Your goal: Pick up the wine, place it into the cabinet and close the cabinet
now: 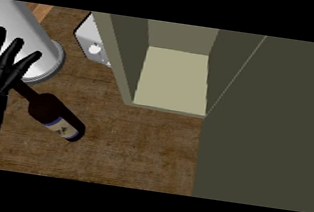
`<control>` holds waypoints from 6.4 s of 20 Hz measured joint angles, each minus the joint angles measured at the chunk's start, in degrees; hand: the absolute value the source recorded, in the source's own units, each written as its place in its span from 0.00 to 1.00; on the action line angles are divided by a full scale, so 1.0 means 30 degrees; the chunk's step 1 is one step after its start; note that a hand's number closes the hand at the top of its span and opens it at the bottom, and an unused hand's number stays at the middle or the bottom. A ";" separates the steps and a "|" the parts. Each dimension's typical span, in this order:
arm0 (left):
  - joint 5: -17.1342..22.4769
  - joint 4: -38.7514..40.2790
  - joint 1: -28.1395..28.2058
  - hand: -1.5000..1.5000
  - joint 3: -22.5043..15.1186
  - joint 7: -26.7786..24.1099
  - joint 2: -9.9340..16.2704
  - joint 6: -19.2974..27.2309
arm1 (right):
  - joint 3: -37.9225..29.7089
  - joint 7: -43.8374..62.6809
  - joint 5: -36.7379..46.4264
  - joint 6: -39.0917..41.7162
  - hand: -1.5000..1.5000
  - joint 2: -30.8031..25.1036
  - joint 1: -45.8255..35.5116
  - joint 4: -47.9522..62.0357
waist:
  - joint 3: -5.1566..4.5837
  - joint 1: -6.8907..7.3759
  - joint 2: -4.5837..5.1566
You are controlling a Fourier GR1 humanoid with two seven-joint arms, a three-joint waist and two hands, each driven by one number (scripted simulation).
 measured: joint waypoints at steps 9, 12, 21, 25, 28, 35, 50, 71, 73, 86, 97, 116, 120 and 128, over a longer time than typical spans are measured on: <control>0.8619 0.0210 0.2415 0.00 -0.1048 0.0456 0.1186 -0.6219 | 0.1750 0.0520 -0.1040 0.1610 0.00 0.0002 0.1784 -0.1062 | -0.0101 -0.0688 0.0377; 1.2342 -0.0006 0.3477 0.00 -0.0890 0.1698 0.2124 -0.7764 | 0.2254 0.1482 -0.1720 0.2267 0.00 -0.0331 0.2423 -0.1949 | -0.0092 -0.0661 0.0364; 2.1590 -0.2876 0.5622 0.00 0.2234 0.5207 0.5878 -0.8440 | 0.3539 0.5481 -0.2122 0.1997 0.00 -0.0518 0.3187 -0.6062 | -0.0060 -0.0596 0.0391; 2.4220 -0.3722 0.5803 0.00 0.4100 0.6384 0.6773 -0.7680 | 0.3466 0.6089 -0.2102 0.2062 0.00 -0.0483 0.2852 -0.6156 | -0.0049 -0.0593 0.0413; 2.5589 -0.4409 0.5835 0.00 0.5152 0.7140 0.7189 -0.6879 | 0.3673 0.7197 -0.1889 0.1643 0.00 -0.0340 0.2206 -0.6594 | -0.0048 -0.0600 0.0419; 2.7665 -0.3930 0.5692 0.00 0.7544 0.8704 0.7482 -0.6500 | 0.4218 0.8675 -0.1297 0.1051 0.00 -0.0086 0.1441 -0.7062 | -0.0050 -0.0640 0.0418; 2.8159 -0.0300 0.3376 0.00 1.0607 1.0924 0.8045 -0.6752 | 0.3218 1.0203 -0.0965 0.1016 0.00 -0.0115 0.0076 -0.7285 | -0.0049 -0.0721 0.0438; 2.2773 0.8133 0.0033 0.00 0.8537 1.1134 0.6432 -1.1564 | 0.3371 1.1680 -0.0719 0.0815 0.00 0.0121 -0.1020 -0.7514 | -0.0053 -0.0850 0.0455; 2.2282 0.9028 -0.0192 0.00 0.8466 1.0951 0.6251 -1.2202 | 0.3200 1.1825 -0.0748 0.0889 0.00 0.0086 -0.1181 -0.7523 | -0.0053 -0.0846 0.0458; 1.6600 1.3209 -0.1406 0.00 0.8714 0.7445 0.4231 -1.4814 | 0.2901 1.2100 -0.0800 0.1040 0.00 0.0171 -0.1371 -0.7569 | -0.0057 -0.0852 0.0459; 1.3443 1.7033 -0.2306 0.00 0.8880 0.4511 0.3945 -1.6982 | 0.3176 1.2392 -0.0755 0.0851 0.00 0.0524 -0.1742 -0.7543 | -0.0056 -0.0846 0.0460; 0.7659 2.1888 -0.3456 0.00 0.8113 -0.1304 0.3329 -1.8202 | 0.2925 1.3079 -0.0826 0.0916 0.00 0.0500 -0.2255 -0.7594 | -0.0064 -0.0869 0.0465; 0.6429 2.2774 -0.3761 0.00 0.7869 -0.2375 0.3322 -1.7953 | 0.3360 1.3514 -0.0770 0.0624 0.00 0.0583 -0.2426 -0.7641 | -0.0071 -0.0907 0.0462; 0.4198 2.4810 -0.4530 0.00 0.7010 -0.4515 0.2886 -1.6974 | 0.2806 1.3455 -0.0755 0.0804 0.00 0.0334 -0.2876 -0.7551 | -0.0069 -0.0924 0.0481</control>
